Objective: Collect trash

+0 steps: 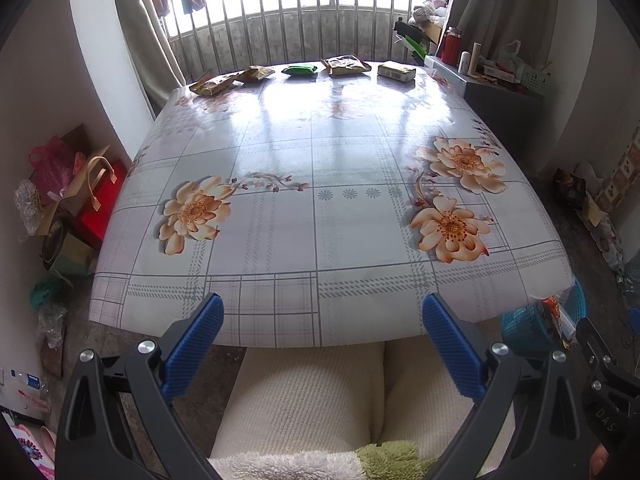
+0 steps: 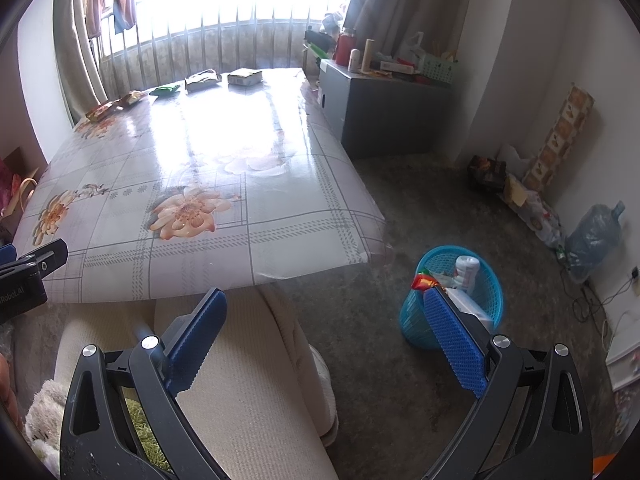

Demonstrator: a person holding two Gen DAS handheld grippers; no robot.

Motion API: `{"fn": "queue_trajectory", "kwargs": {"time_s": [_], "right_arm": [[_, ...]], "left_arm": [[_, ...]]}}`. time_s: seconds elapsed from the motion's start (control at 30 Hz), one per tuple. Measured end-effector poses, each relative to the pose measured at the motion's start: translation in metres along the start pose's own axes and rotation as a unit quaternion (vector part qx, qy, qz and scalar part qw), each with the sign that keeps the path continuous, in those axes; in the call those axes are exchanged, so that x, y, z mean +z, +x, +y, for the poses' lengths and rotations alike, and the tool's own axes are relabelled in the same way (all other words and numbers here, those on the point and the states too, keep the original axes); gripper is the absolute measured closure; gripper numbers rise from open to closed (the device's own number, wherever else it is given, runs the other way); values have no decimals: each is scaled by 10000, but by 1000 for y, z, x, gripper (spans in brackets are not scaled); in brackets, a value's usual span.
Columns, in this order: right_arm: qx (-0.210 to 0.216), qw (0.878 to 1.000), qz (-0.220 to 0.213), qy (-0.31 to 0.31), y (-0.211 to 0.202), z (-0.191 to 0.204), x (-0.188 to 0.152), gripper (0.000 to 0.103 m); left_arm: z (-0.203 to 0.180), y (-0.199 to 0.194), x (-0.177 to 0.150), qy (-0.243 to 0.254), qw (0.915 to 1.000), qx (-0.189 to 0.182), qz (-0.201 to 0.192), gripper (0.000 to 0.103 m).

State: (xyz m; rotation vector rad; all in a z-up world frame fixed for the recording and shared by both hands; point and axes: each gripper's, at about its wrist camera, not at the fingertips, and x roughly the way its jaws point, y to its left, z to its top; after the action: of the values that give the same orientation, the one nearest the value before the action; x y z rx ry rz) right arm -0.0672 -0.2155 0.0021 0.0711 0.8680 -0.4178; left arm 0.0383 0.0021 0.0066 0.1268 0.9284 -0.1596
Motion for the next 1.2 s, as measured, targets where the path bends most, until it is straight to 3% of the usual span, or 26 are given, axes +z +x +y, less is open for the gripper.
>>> {"fn": "queue_trajectory", "kwargs": {"time_s": [0.37,0.83,1.2], "right_arm": [[-231,9996,50,146,-5,-23,-2,8],[-880,9958,-253,-22,-26,-37,1,8],[-841,9963,-160,-102,-25,-35,-1,8]], "left_arm": [[-26,-8,0,280,9992,-280,-28,6],[-33,-14,2,325,9987,-372,-91,6],[-33,-15,2,335,9984,-452,-79,6]]}}
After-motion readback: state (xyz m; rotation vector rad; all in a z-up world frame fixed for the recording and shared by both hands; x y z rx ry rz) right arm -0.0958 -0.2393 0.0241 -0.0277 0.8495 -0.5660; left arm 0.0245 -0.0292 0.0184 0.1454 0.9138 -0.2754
